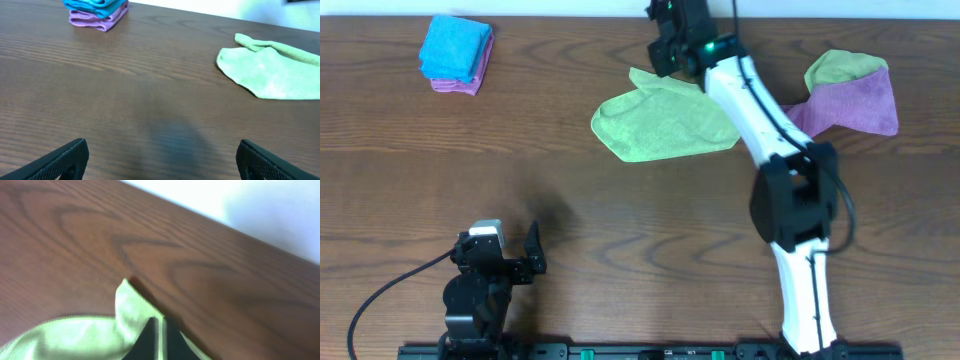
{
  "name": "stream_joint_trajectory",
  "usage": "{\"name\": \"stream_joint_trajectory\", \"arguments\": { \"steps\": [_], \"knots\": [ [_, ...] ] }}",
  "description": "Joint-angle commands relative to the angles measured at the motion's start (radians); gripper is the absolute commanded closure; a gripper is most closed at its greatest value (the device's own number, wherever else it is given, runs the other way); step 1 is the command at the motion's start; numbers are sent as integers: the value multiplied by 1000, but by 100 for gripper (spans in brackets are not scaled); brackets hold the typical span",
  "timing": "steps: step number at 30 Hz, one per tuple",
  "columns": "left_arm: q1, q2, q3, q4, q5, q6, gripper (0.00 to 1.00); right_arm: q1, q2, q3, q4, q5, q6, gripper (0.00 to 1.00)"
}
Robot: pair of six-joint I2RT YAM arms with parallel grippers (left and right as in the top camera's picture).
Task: Fold the cloth
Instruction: 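Drag the green cloth across the table with the right gripper, spreading it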
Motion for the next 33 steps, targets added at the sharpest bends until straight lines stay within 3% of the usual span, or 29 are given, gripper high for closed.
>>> {"name": "stream_joint_trajectory", "arguments": {
  "steps": [1, 4, 7, 11, 18, 33],
  "knots": [
    [2, -6, -19, -5, 3, 6, 5, 3, -109, 27, -120, 91, -56, 99],
    [2, -6, -19, -5, 3, 6, 5, -26, -142, 26, -378, 146, -72, 99],
    [2, -6, -19, -5, 3, 6, 4, -93, -138, -33, -479, 118, -56, 99],
    [2, -6, -19, -5, 3, 6, 5, -168, -138, -157, -421, 5, -63, 99],
    [2, -6, -19, -5, 3, 6, 5, -183, -137, -380, -278, -6, -85, 99],
    [2, -6, -19, -5, 3, 6, 5, -193, -129, -618, -45, -6, -106, 99]
  ]
}}
